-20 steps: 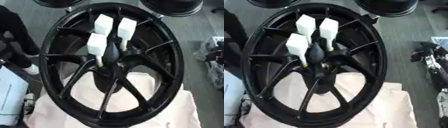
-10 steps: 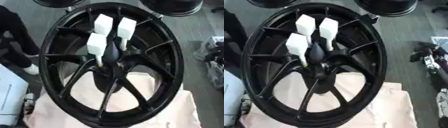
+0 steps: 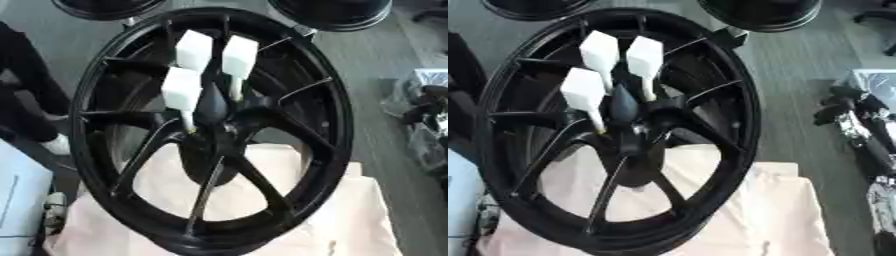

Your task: Pull the pin out of the wheel hub.

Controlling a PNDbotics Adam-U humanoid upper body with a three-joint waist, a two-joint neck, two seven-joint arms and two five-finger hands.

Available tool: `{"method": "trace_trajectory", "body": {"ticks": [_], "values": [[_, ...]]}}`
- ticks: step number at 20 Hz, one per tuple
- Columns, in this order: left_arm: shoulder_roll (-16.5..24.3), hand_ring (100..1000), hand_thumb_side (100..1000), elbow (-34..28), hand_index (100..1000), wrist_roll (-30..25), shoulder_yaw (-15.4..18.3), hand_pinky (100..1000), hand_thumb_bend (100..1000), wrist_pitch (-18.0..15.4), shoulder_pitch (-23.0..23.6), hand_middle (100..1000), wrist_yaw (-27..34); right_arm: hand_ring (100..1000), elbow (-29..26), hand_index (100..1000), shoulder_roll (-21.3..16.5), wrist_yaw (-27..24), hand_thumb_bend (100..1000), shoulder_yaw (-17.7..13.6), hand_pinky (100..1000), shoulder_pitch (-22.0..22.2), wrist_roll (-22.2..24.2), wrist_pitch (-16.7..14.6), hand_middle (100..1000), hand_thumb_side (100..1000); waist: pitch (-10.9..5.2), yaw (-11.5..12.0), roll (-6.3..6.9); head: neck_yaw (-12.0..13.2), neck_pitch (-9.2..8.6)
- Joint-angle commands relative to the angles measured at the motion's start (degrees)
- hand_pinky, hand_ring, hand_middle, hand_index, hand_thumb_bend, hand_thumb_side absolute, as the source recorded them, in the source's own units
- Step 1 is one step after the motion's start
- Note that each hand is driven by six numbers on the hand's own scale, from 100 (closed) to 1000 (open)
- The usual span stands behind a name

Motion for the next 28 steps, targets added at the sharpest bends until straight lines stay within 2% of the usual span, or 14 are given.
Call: {"method": "trace_trajectory", "body": {"ticks": [1, 7, 10, 11, 14, 20, 25, 27, 28], "values": [[6.48, 1000, 571, -2.5, 830, -2.44, -2.56, 883, 100, -0.4, -4.02, 1000, 1.46, 563, -1.19, 752, -2.06, 0.63, 100, -0.57, 557, 0.38, -0.37, -0.08, 590, 470, -1.73, 0.15, 0.14, -0.54, 0.25], [15.37, 1000, 497, -3.99, 823, -7.56, -8.18, 856, 100, -4.11, -12.68, 1000, -1.22, 563, -1.17, 753, -2.26, 1.39, 100, -0.53, 558, 1.19, -0.26, -0.18, 590, 470, -1.99, 0.09, 0.32, -1.32, 0.9], [19.75, 1000, 490, -5.63, 826, -10.25, -9.54, 853, 100, -6.53, -14.72, 1000, -1.83, 563, -1.18, 753, -2.32, 1.73, 100, -0.3, 558, 1.25, -0.05, -0.28, 591, 470, -1.97, -0.34, 0.28, -1.3, 0.82], [21.25, 1000, 500, -6.66, 827, -11.17, -10.15, 854, 100, -7.07, -15.4, 1000, -2.16, 563, -1.19, 753, -2.36, 1.8, 100, -0.2, 558, 1.23, 0.04, -0.32, 591, 470, -1.94, -0.48, 0.24, -1.32, 0.8], [24.6, 1000, 637, -8.46, 836, -13.91, -13.11, 864, 100, -7.42, -16.87, 1000, -2.65, 562, -1.26, 753, -2.51, 1.92, 100, 0.23, 559, 1.09, 0.44, -0.43, 591, 470, -1.8, -1.12, 0.19, -1.17, 0.68], [24.18, 1000, 788, -8.71, 845, -19.14, -20.25, 865, 100, -3.57, -21.92, 1000, -5.84, 561, -1.2, 754, -2.65, 2.4, 100, 0.48, 559, 1.33, 0.84, -0.53, 592, 470, -1.69, -1.46, 0.31, -1.33, 0.76], [20.77, 1000, 813, -8.64, 848, -23.55, -24.88, 867, 100, 0.8, -27.93, 949, -9.87, 560, -1.03, 754, -2.53, 3.18, 100, 0.56, 559, 1.49, 1.05, -0.5, 592, 470, -1.62, -1.08, 0.33, -1.7, 1.08], [18.69, 960, 829, -7.79, 850, -25.43, -26.47, 865, 100, 2.68, -30.32, 893, -11.03, 560, -0.93, 754, -2.4, 3.49, 100, 0.6, 559, 1.53, 1.11, -0.49, 592, 470, -1.65, -0.97, 0.31, -1.77, 1.22], [17.68, 960, 829, -7.24, 850, -26.44, -27.17, 865, 100, 3.69, -31.41, 893, -11.42, 560, -0.9, 754, -2.34, 3.6, 100, 0.6, 559, 1.57, 1.13, -0.49, 592, 470, -1.67, -0.92, 0.28, -1.82, 1.26]]}}
